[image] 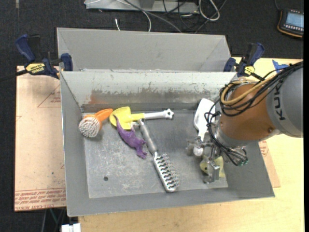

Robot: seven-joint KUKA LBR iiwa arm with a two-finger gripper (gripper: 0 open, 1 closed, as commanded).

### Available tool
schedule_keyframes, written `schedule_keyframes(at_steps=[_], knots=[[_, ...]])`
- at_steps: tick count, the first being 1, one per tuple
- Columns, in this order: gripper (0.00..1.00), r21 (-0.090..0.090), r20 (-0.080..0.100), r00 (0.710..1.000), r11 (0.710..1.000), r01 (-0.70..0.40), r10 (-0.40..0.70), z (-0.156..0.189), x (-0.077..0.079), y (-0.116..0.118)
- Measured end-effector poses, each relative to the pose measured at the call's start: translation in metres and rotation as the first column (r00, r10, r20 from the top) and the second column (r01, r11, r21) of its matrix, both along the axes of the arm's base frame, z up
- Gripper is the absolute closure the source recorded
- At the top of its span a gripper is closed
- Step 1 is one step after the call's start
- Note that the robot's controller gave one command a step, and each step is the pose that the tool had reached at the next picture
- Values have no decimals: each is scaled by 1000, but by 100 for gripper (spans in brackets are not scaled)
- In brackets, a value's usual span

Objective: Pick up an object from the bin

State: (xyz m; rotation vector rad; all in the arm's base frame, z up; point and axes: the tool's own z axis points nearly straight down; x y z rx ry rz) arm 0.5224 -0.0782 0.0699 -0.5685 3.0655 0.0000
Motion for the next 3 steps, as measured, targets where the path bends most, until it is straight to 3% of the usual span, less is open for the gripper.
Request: schedule_keyframes(at_steps=[1, 2, 3], knots=[[0, -1, -2, 1000, 1000, -27, 27, 19, -10, 9], [0, 1, -2, 1000, 1000, -6, 6, 0, -5, -3], [0, 1, -2, 1000, 1000, -11, 11, 5, -5, -2]])
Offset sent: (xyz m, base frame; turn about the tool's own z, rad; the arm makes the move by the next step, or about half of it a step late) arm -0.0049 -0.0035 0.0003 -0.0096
